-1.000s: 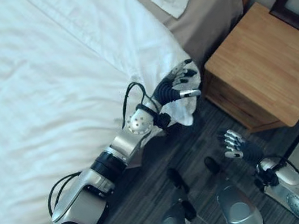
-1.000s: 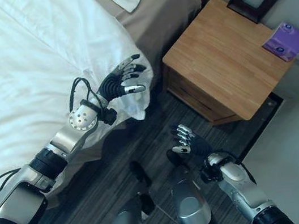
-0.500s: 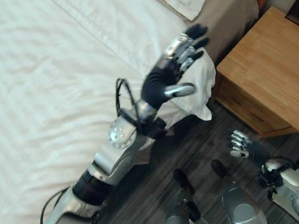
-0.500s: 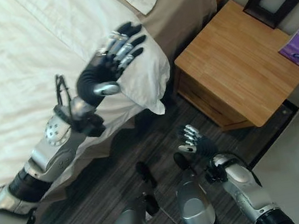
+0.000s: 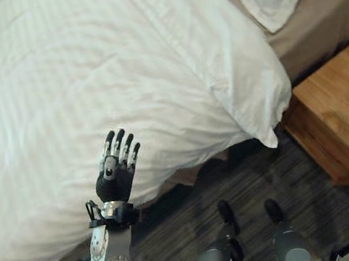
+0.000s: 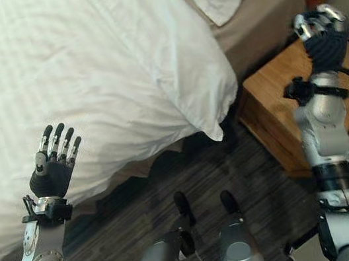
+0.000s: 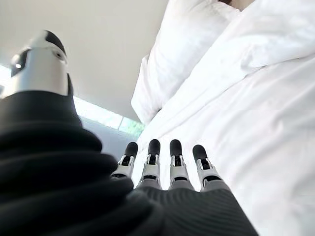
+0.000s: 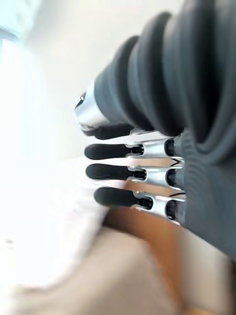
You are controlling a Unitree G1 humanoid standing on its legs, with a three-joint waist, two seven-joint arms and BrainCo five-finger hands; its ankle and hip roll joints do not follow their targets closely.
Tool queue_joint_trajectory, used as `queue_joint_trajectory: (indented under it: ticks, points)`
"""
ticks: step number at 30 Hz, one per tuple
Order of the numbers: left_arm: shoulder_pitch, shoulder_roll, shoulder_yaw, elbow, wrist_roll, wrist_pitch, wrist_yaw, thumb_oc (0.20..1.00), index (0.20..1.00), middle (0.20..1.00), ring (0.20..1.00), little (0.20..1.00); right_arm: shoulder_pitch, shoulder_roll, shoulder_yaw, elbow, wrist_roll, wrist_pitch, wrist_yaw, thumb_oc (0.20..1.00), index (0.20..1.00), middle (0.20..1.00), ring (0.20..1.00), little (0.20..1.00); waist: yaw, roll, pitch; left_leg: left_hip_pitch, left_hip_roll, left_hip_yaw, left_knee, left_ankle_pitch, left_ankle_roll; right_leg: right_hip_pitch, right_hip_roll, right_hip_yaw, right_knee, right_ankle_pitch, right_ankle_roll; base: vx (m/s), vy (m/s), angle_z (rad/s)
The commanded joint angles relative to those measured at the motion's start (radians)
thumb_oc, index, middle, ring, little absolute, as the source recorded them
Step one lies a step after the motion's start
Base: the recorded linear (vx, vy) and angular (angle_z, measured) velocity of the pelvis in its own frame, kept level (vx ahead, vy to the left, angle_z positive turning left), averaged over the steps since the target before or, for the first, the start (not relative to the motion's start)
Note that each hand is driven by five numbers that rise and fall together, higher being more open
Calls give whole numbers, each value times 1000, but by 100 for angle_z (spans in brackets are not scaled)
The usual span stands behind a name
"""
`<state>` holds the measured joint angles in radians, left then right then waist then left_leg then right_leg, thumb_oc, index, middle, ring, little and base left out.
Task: Making the bed.
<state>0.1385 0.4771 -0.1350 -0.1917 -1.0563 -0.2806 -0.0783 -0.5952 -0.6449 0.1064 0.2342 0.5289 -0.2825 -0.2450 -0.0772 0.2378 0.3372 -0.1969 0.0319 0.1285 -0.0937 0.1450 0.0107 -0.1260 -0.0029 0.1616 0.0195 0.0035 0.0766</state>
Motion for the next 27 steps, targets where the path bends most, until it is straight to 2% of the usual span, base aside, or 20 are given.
queue_joint_trajectory:
  ticks: [1,3,5,8,18,23,24,27]
  points:
    - [-43,50,14,-9,-50,-14,-34,1000,1000,1000,1000,1000,-110,-3,55,90,84,0,50,200,200,200,200,200,34,-52,-42,67,-8,15,6,-41,-52,-56,-26,1,-37,45,-9,-38,-44,20]
    - [-35,49,9,-11,-61,-12,-37,1000,1000,1000,1000,1000,-168,6,91,133,96,4,58,200,200,200,200,200,43,-49,-40,65,-8,13,6,-38,-52,-55,-26,-3,-40,46,-10,-13,-26,1]
    - [-16,37,5,-9,-93,-16,-30,1000,1000,1000,1000,1000,-278,56,133,304,242,13,80,200,200,200,200,200,71,-42,-37,58,-8,4,6,-32,-55,-55,-26,-12,-48,51,-12,-10,-19,6]
    - [-1,23,0,5,-103,-13,-32,1000,1000,1000,1000,1000,-371,75,168,423,329,39,117,200,200,200,200,200,92,-38,-35,49,-10,-2,6,-27,-58,-61,-25,-17,-52,53,-14,-15,-23,18]
    - [-54,27,-49,28,-56,-16,-43,1000,1000,1000,1000,1000,-557,110,218,782,355,91,156,200,200,200,200,200,147,-7,-38,16,-14,-16,6,-16,-64,-75,-26,-32,-77,66,-11,-2,-6,2]
    - [-70,-3,-72,41,-47,-12,-41,1000,1000,1000,1000,1000,-520,135,159,858,413,93,162,200,200,200,200,200,155,6,-32,6,-17,-17,6,-15,-64,-83,-26,-34,-80,67,-9,2,-3,2]
    - [-80,-28,-90,54,-37,-9,-41,1000,1000,1000,1000,1000,-446,169,98,930,470,99,171,200,200,200,200,200,156,15,-26,6,-17,-17,6,-17,-62,-82,-24,-33,-80,64,-10,34,3,0]
    - [-74,-42,-94,54,-27,0,-40,1000,1000,1000,1000,1000,-321,227,41,968,512,109,188,200,200,200,200,200,150,21,-19,13,-17,-16,6,-21,-61,-75,-23,-32,-80,60,-10,23,8,0]
